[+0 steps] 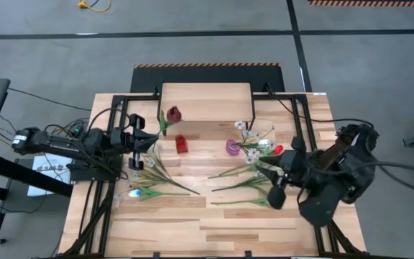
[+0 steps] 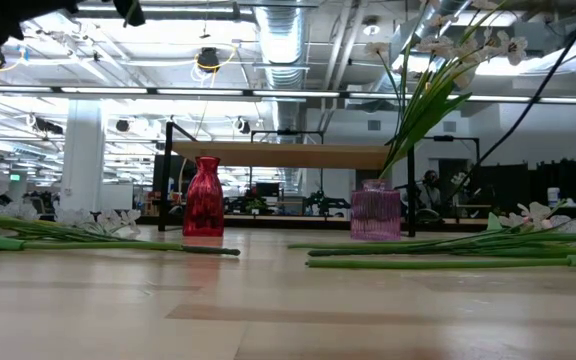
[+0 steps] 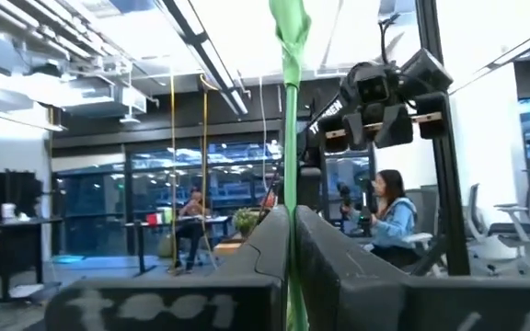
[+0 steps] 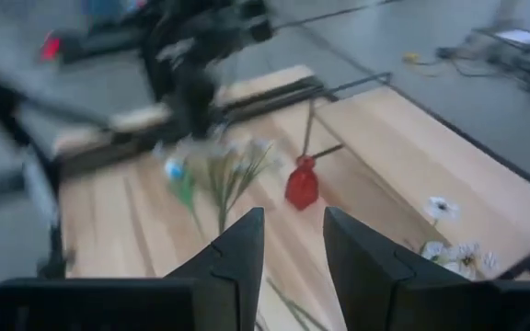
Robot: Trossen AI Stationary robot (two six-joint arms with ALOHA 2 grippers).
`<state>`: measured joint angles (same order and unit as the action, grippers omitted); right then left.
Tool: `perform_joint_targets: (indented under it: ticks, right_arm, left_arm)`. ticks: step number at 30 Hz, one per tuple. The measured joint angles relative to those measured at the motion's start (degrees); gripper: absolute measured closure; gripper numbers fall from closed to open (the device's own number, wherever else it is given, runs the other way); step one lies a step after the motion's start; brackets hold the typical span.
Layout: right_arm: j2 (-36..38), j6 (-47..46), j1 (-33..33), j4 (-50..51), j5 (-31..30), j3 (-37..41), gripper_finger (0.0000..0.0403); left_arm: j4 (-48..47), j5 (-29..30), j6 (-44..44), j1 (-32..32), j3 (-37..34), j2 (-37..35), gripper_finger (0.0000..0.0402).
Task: Pick and place flowers into a vace then onto a shelf
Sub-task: Put the dark red tulip into the red vase
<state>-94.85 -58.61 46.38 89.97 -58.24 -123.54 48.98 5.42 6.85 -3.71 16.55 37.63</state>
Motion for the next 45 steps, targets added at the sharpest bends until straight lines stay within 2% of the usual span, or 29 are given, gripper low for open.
perform_joint_targets:
  ticks: [8, 11, 14, 26, 31, 39, 45]
  right_arm:
    - [-0.1, -3.9, -0.7, 0.1, 2.6, 7.2, 0.0295]
    - [0.0, -3.8, -0.6, 0.0, 2.6, 7.2, 0.0295]
    - [0.0, -2.7, -0.7, 0.0, 2.4, 7.2, 0.0295]
    - [0.0, -1.4, -1.1, 0.0, 1.2, 7.2, 0.0295]
    - [0.0, -1.4, -1.1, 0.0, 1.3, 7.2, 0.0295]
    - [0.0, -0.9, -1.0, 0.0, 1.3, 7.2, 0.0295]
    - [-0.1, -0.9, -1.5, 0.0, 1.4, 7.2, 0.0295]
  left_arm:
    - [-0.6, -13.0, -8.2, 9.7, 0.0, 0.2, 0.0401]
    - [4.6, -18.8, -10.8, 14.2, 0.1, 2.2, 0.0401]
    - [12.4, -22.0, -13.7, 17.0, 0.1, 5.7, 0.0401]
    - [38.9, -21.6, -15.0, 19.7, 0.1, 30.8, 0.0401]
    - [39.9, -21.8, -15.2, 23.0, 0.1, 37.5, 0.0401]
    - [39.4, -21.1, -12.0, 24.8, 0.1, 39.3, 0.0401]
    - [35.5, -21.2, -11.9, 25.9, 0.1, 39.4, 0.0401]
